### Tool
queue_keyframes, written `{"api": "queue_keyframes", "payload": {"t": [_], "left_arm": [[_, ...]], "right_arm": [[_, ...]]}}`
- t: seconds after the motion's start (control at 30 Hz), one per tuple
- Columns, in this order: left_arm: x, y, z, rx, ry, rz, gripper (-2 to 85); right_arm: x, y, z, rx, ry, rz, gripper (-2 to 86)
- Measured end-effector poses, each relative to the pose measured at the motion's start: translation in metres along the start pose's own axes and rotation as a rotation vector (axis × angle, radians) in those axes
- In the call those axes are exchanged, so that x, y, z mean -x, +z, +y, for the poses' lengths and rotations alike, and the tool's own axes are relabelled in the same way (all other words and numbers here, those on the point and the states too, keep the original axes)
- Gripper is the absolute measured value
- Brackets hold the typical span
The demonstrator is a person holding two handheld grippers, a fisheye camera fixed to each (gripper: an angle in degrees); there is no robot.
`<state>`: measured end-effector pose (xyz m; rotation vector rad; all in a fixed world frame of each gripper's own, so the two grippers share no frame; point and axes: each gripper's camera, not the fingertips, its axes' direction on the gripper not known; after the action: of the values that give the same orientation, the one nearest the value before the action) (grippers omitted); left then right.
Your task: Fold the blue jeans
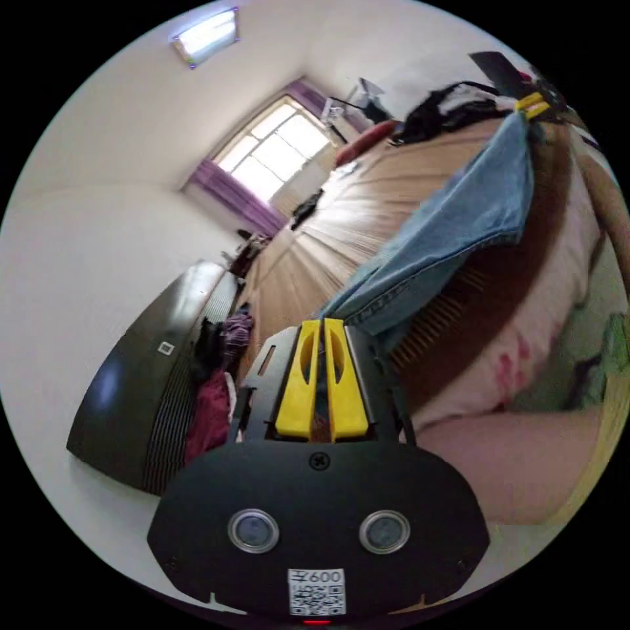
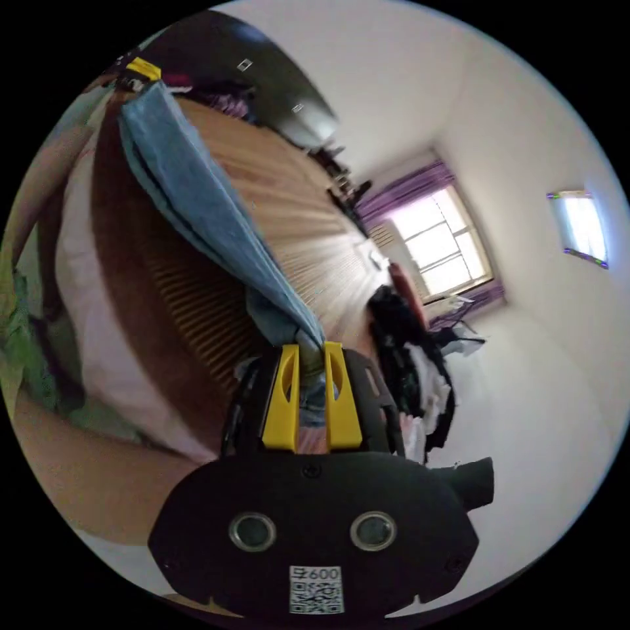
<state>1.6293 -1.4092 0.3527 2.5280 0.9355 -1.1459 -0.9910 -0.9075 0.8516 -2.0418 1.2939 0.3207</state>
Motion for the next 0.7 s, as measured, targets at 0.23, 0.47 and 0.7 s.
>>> {"api": "queue_keyframes", "payload": {"t": [0.23, 0.47, 0.7], "left_arm": [[0.020, 0.012, -0.011, 0.179, -0.181, 0.127, 1.0], [0.102, 0.062, -0.049, 0.383, -0.364, 0.481, 0.5], [0.121, 0.038, -0.066, 0.311, -0.451, 0.397, 0.4]], "right_arm": [[-0.035, -0.020, 0.048, -0.099, 0.193, 0.056, 2.4], [-0.136, -0.022, 0.083, -0.116, 0.441, -0.261, 3.1], [-0.162, -0.046, 0.090, -0.114, 0.406, -0.205, 3.7]]}}
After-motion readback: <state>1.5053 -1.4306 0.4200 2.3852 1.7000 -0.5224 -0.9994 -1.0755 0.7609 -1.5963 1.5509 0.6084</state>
